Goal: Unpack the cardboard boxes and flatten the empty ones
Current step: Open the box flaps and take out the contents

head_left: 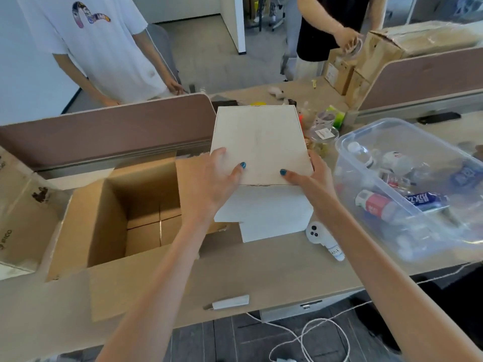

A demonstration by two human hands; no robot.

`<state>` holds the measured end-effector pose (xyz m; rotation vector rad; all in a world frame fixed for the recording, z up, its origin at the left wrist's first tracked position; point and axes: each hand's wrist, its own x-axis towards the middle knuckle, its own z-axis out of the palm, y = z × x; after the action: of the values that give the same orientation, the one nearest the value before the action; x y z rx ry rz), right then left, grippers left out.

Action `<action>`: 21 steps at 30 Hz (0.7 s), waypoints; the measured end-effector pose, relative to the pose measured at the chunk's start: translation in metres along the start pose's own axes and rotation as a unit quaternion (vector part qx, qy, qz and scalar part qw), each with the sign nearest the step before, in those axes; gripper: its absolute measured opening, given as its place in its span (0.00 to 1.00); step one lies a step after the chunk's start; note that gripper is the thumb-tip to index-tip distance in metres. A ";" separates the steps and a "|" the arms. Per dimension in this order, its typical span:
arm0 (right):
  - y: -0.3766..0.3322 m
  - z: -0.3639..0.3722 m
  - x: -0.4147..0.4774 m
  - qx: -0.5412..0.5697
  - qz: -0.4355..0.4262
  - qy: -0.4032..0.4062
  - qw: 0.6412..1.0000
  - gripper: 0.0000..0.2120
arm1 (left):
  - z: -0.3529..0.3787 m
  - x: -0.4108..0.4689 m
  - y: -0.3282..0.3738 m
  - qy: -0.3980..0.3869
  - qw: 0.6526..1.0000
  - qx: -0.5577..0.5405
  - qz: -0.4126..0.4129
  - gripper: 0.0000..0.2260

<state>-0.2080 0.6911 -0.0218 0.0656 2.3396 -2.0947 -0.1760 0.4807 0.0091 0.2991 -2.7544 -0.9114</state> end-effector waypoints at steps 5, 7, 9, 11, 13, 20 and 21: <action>0.021 -0.017 0.004 -0.021 0.013 -0.008 1.000 0.29 | 0.028 -0.012 0.009 -0.041 0.998 -0.046 -0.034 0.26; 0.030 -0.020 0.006 -0.019 0.013 -0.013 1.000 0.29 | 0.036 -0.019 0.006 -0.037 0.995 -0.088 -0.035 0.29; 0.034 -0.022 0.005 -0.004 0.008 -0.006 1.000 0.25 | 0.043 -0.024 -0.002 -0.022 0.987 -0.153 -0.031 0.32; 0.037 -0.024 0.004 0.017 -0.001 -0.002 1.000 0.27 | 0.049 -0.026 -0.013 -0.028 0.969 -0.238 -0.054 0.32; 0.040 -0.025 0.003 0.033 -0.006 -0.011 0.999 0.26 | 0.054 -0.028 -0.021 -0.036 0.950 -0.300 -0.076 0.32; 0.034 -0.032 0.021 0.058 -0.005 -0.043 0.997 0.25 | 0.062 -0.020 -0.021 -0.050 0.919 -0.379 -0.100 0.29; 0.033 -0.033 0.024 0.058 -0.002 -0.048 0.997 0.25 | 0.063 -0.017 -0.020 -0.046 0.917 -0.383 -0.098 0.30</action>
<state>-0.2304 0.7280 -0.0521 -0.0392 2.1668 -2.1821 -0.1743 0.5047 -0.0546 0.3871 -2.2199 -1.9876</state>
